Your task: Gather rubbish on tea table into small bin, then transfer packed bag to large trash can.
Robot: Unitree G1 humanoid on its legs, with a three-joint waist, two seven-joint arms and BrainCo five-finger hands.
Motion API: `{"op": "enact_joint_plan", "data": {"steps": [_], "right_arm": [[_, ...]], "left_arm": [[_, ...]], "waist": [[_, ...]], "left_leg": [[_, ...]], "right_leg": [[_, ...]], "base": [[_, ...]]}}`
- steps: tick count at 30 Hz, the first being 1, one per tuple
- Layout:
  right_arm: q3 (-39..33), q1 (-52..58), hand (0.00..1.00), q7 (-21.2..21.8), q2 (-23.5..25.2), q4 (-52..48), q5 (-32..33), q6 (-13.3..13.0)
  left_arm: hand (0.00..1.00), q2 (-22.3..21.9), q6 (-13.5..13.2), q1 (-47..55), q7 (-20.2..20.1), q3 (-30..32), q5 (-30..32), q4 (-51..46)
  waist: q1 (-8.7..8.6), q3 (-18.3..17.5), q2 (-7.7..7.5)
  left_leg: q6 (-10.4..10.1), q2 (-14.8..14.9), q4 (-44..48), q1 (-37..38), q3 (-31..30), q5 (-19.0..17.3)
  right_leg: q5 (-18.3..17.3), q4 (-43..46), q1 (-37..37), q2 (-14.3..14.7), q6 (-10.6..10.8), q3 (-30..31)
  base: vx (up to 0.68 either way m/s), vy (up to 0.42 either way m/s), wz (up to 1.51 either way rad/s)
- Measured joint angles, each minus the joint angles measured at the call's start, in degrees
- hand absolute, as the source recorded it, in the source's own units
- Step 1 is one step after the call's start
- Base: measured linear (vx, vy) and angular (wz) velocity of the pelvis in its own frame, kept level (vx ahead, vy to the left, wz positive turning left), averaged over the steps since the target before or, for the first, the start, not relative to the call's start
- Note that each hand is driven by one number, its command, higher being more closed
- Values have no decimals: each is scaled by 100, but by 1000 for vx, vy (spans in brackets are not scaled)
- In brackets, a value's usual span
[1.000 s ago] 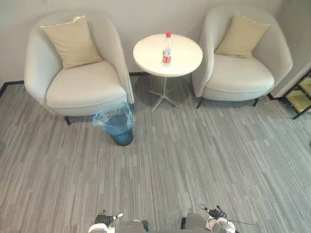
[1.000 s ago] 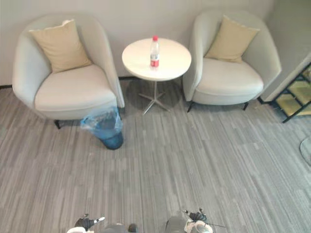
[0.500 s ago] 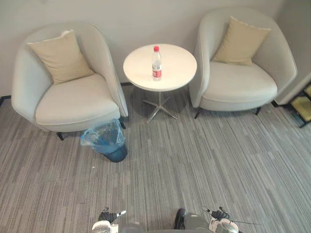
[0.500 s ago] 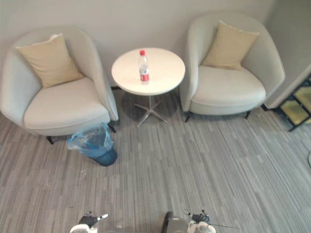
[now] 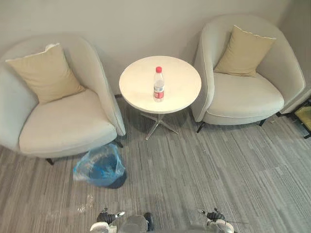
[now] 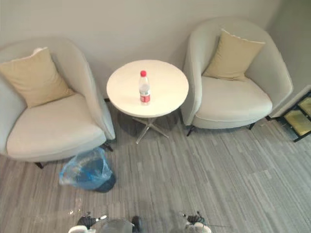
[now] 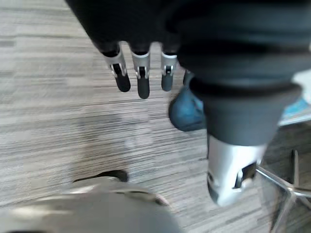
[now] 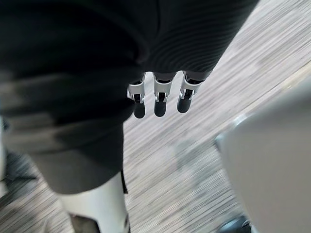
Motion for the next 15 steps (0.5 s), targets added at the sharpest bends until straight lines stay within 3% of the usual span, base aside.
{"op": "enact_joint_plan", "data": {"steps": [1, 3, 6, 7, 8, 9, 10, 11, 12, 13, 15], "right_arm": [[38, 6, 0, 2, -1, -94, 0, -1], [39, -6, 0, 16, -3, -161, -5, -4], [32, -35, 0, 66, 0, -163, -5, -50], [30, -54, 0, 68, -28, -144, -3, -47], [33, -23, 0, 68, -25, -66, -1, -34], [17, -5, 0, 73, -3, -16, 15, -36], [34, -100, 0, 77, -135, 62, 0, -52], [45, -140, 0, 84, -208, 100, 0, -33], [46, -127, 0, 96, -241, 95, -3, -27], [40, -108, 0, 82, -275, 85, 5, -32], [120, -49, 0, 44, -289, 70, 17, -20]], "left_arm": [[0, -4, 28, -23, 0, 3, 7, 9], [0, -15, 30, -25, -1, 2, 55, 11], [0, -18, 27, -25, -5, 5, 112, 24], [0, -28, 23, -22, -8, 7, 119, 23], [0, 14, 14, -13, -9, 21, 121, 24], [0, 43, 11, -4, -13, 32, 123, 28], [0, -177, 11, -12, -3, 186, 144, 132], [0, -330, 9, 26, -2, 334, 168, 149], [0, -400, -8, 46, 4, 425, 170, 140], [0, -450, -14, 42, -4, 500, 168, 124], [0, -466, -8, 18, -2, 599, 168, -6]], "waist": [[-41, 39, 44], [-85, 57, 46], [-190, 67, 68], [-231, 80, 82], [-233, 74, 0], [-233, 64, -70], [-233, 35, 181], [-214, -58, 340], [-210, -64, 385], [-206, -68, 488], [-218, -13, 496]], "left_leg": [[-26, 5, -157, 372, -43, -38], [-29, 83, -458, 862, -94, -36], [-43, 343, -572, 1208, -267, -46], [-165, 444, -577, 1284, -422, -121], [-300, 430, -581, 1357, -605, -209], [-374, 393, -582, 1435, -699, -254], [-468, 621, -504, 1542, -880, -305], [-482, 758, -192, 1417, -979, -300], [-488, 841, 130, 1275, -1054, -298], [-675, 980, 1072, 869, -1222, -177], [-871, 1174, 2874, 56, -1393, 479]], "right_leg": [[-97, 421, -259, -90, -189, -278], [-316, 286, -488, -143, -437, -697], [-236, -1375, -832, -17, -684, -1030], [121, -2261, -873, 142, -708, -896], [720, -3109, -781, 217, -725, -645], [1237, -3333, -781, 234, -777, -505], [1174, -2988, -769, 442, -963, -561], [926, -2947, -764, 539, -1020, -617], [847, -2965, -706, 597, -1078, -675], [716, -3086, -474, 687, -1148, -805], [553, -3361, 18, 759, -1222, -922]], "base": [[405, 4, 18], [406, -53, 21], [410, -177, 40], [501, -329, 56], [431, -310, 54], [463, -341, 29], [434, -320, 5], [432, -313, -2], [400, -299, 9], [387, -313, 23], [395, -298, 39]]}}
